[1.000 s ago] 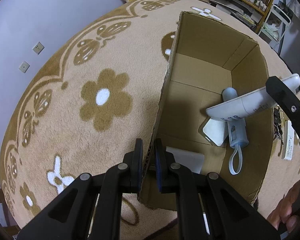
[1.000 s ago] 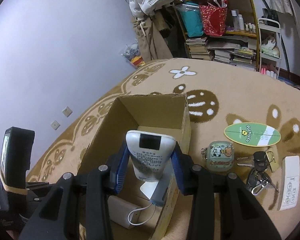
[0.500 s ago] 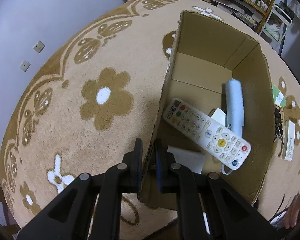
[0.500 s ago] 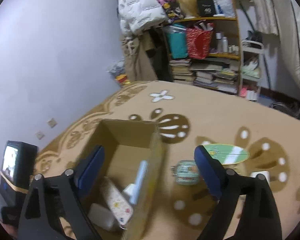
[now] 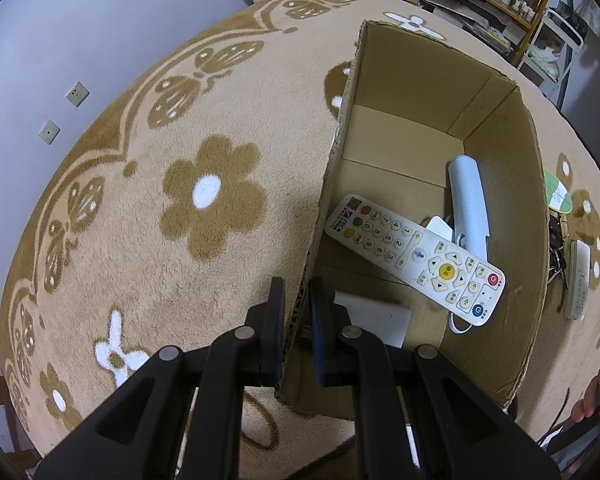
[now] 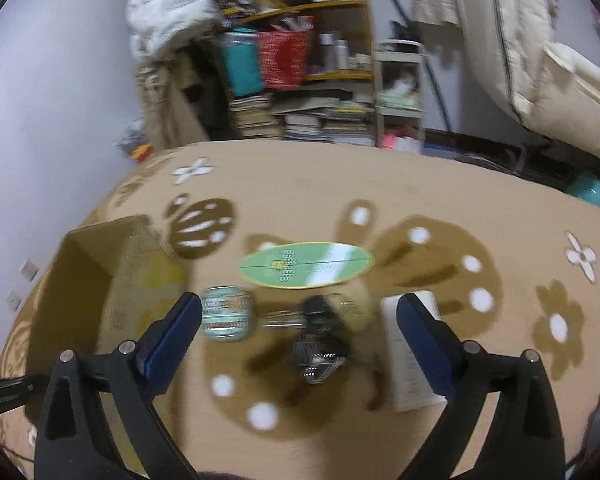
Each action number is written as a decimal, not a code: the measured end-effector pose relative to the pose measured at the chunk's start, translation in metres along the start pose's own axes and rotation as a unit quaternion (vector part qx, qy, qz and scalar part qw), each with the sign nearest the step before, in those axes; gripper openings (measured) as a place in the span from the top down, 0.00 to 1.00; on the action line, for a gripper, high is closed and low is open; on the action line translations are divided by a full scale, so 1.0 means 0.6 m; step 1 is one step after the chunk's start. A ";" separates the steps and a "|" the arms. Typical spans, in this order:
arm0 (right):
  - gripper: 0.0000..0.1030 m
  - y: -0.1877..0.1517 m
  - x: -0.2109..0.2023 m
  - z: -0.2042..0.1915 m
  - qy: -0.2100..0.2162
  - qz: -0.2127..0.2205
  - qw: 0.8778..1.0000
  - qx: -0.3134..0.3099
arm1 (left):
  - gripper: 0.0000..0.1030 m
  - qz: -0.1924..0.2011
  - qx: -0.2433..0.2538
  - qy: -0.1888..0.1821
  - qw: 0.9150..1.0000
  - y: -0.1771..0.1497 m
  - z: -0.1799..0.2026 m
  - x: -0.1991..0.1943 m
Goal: Organize rigid objects
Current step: 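Move the right gripper to the white Midea remote and grasp it, then lift the Midea remote with the right gripper over the box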
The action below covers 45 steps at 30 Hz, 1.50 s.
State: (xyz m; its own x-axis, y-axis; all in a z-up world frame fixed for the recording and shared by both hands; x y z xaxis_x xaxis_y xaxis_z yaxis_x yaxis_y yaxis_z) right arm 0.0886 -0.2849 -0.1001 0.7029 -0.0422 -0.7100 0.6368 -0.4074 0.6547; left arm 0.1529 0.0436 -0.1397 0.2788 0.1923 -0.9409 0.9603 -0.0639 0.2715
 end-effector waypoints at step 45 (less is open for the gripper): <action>0.50 -0.057 0.093 0.163 -0.120 -0.112 0.983 0.079 | 0.90 -0.002 0.001 -0.003 1.000 -0.001 -0.003 0.000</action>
State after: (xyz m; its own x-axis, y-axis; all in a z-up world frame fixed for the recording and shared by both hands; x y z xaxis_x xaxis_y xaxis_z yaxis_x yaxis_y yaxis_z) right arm 0.0750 -0.3626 -0.1876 0.4433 -0.1419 -0.8851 0.6961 -0.5676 0.4396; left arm 0.1524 0.0452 -0.1398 0.2758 0.1859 -0.9431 0.9611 -0.0654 0.2682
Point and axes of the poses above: each gripper's, at about its wrist camera, not at the fingertips, and x roughly the way its jaws point, z to its right, y to its top, the point moved 2 cm from there along x, roughly the way its jaws point, and after that the axes turned 7 degrees about y, right-handed, at the moved point
